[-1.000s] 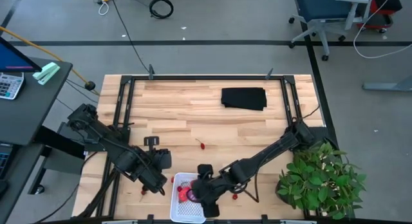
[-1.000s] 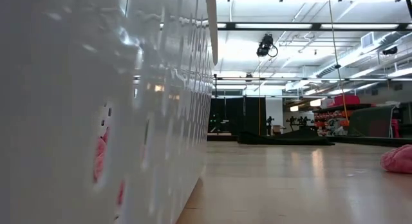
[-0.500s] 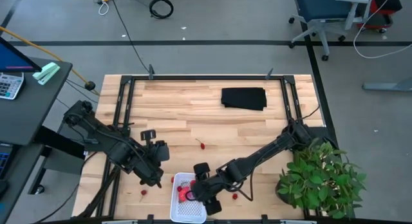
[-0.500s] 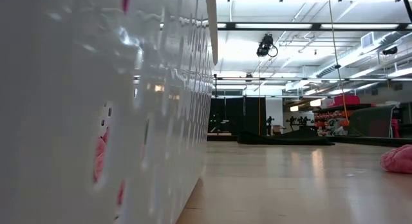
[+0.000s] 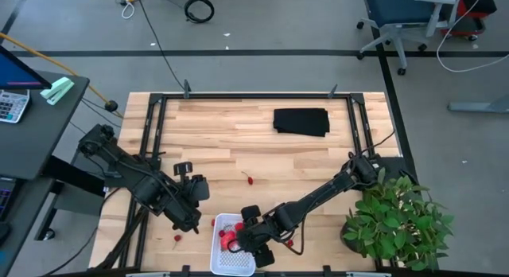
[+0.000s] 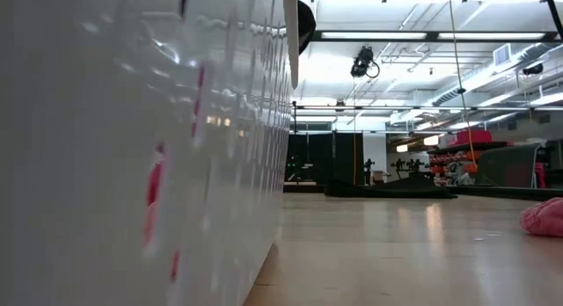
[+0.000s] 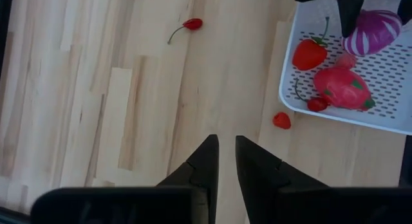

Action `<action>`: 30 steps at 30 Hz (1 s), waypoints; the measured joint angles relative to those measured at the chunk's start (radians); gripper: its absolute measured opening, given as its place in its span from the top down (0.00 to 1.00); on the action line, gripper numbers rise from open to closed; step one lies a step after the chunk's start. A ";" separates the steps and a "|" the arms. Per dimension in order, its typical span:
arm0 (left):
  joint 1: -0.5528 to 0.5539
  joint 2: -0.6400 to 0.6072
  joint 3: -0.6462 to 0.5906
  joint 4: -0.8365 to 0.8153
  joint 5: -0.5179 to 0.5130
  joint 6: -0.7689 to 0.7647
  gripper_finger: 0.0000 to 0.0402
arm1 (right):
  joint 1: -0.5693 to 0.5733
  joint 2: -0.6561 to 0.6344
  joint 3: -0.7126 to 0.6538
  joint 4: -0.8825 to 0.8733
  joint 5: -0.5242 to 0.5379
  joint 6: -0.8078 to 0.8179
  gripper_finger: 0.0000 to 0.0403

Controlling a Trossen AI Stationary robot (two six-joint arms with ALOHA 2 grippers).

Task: Pick and placing Produce into tupperware
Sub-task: Put the onion into the white basket, then put the left cherry into the white basket

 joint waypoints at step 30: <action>0.000 0.000 0.000 0.000 0.053 -0.006 0.86 | -0.034 -0.011 0.002 0.027 0.003 0.058 0.21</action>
